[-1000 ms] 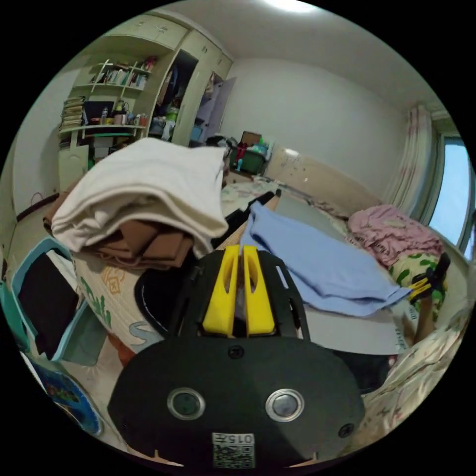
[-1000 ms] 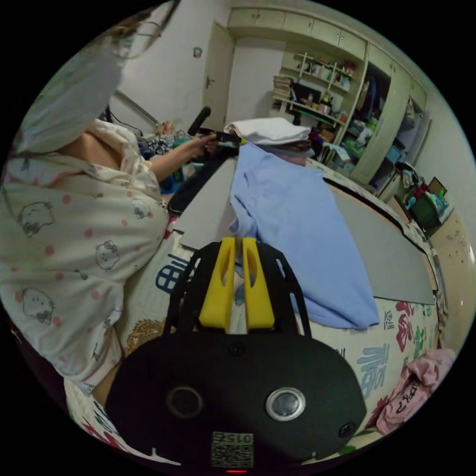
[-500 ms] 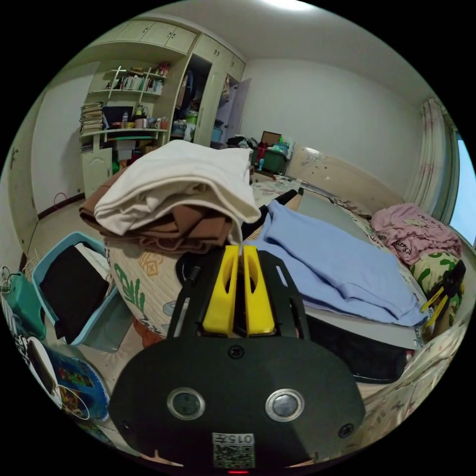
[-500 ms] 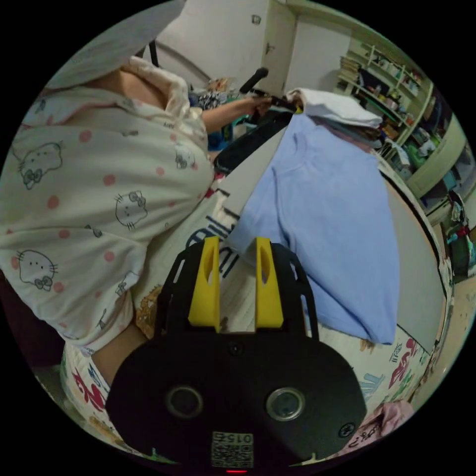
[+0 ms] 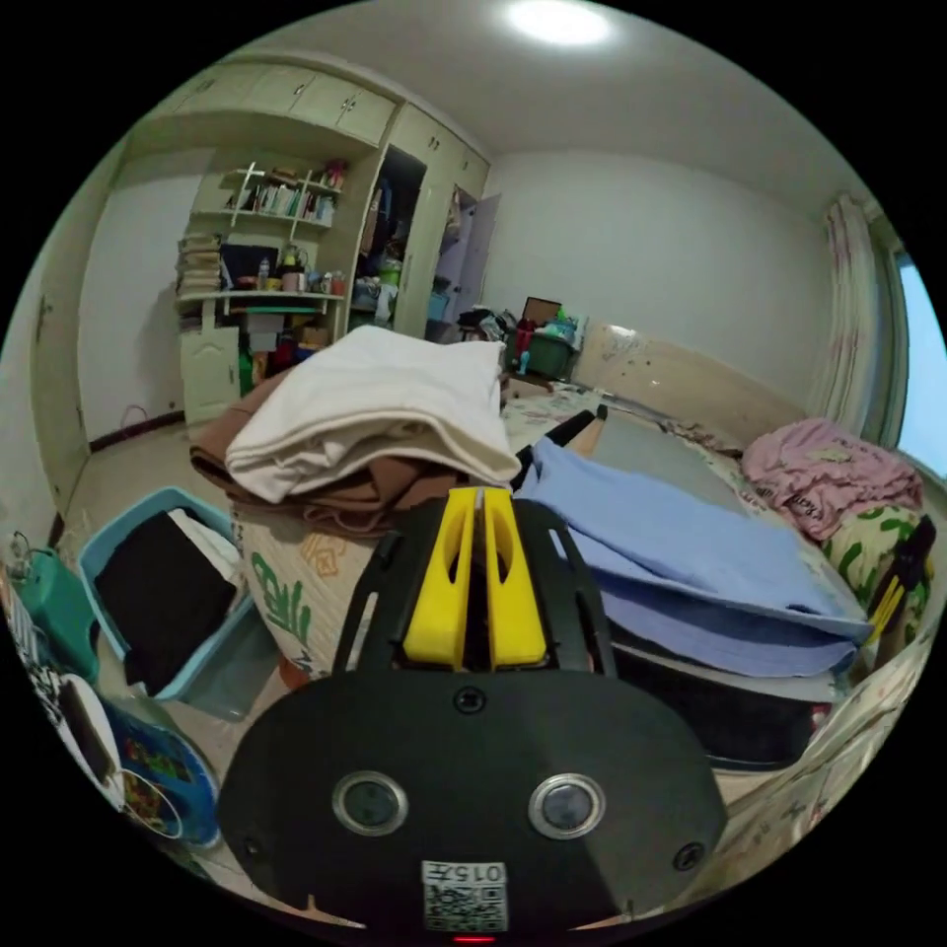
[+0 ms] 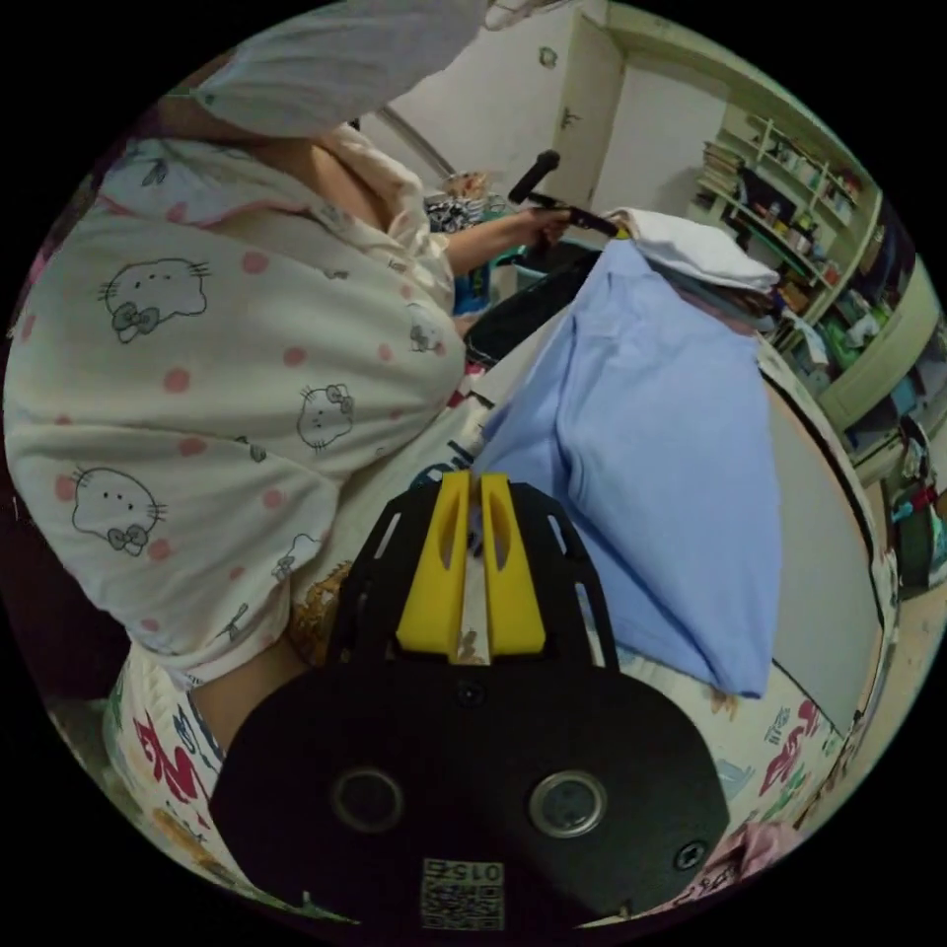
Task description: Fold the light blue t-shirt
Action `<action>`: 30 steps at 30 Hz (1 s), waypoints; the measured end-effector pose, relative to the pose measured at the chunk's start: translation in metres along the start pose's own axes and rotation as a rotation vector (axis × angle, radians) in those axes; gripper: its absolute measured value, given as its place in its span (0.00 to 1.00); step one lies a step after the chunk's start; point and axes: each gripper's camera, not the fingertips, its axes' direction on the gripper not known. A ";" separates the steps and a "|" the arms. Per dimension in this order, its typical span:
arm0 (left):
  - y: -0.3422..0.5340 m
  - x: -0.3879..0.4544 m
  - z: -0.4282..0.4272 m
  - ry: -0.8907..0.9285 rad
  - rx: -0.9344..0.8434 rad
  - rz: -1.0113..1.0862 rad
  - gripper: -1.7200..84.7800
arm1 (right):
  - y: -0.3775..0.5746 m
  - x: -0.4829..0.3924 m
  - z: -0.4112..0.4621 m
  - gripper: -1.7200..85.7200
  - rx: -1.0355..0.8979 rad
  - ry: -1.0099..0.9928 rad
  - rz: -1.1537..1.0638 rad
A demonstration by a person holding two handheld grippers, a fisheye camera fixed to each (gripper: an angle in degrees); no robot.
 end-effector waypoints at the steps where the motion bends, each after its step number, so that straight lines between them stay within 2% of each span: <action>1: -0.001 0.000 0.001 -0.009 -0.017 0.014 0.02 | -0.008 0.006 0.016 0.05 -0.039 -0.034 -0.004; 3: 0.001 -0.006 0.007 -0.015 -0.092 0.031 0.02 | -0.012 0.014 0.029 0.08 -0.058 -0.070 0.000; 6: 0.005 -0.022 -0.005 -0.084 -0.078 -0.007 0.02 | -0.008 0.014 0.000 0.09 0.081 -0.043 0.006; 8: 0.001 -0.033 -0.017 -0.140 -0.079 -0.041 0.02 | -0.004 0.009 -0.027 0.09 0.255 0.107 0.052; 10: -0.008 -0.037 -0.030 -0.069 -0.091 -0.034 0.03 | -0.006 0.013 -0.032 0.09 0.319 0.257 0.143; 11: -0.015 -0.034 -0.037 -0.003 -0.093 -0.018 0.04 | -0.012 0.021 -0.027 0.10 0.317 0.324 0.211; 13: -0.024 -0.023 -0.042 0.102 -0.100 0.013 0.07 | -0.025 0.034 -0.013 0.12 0.275 0.326 0.255; 15: -0.032 -0.003 -0.036 0.294 -0.121 0.072 0.10 | -0.043 0.042 0.011 0.14 0.191 0.290 0.240; 17: -0.039 0.009 -0.021 0.403 -0.191 0.101 0.12 | -0.070 0.042 0.045 0.15 0.070 0.240 0.181; 20: -0.049 0.015 0.007 0.433 -0.322 0.102 0.14 | -0.098 0.049 0.077 0.15 -0.045 0.210 0.175; 23: -0.054 0.015 0.029 0.512 -0.416 0.098 0.14 | -0.115 0.056 0.089 0.11 -0.048 0.239 0.203; 30: -0.079 -0.003 0.040 0.543 -0.458 0.080 0.12 | -0.152 0.063 0.104 0.07 -0.030 0.253 0.205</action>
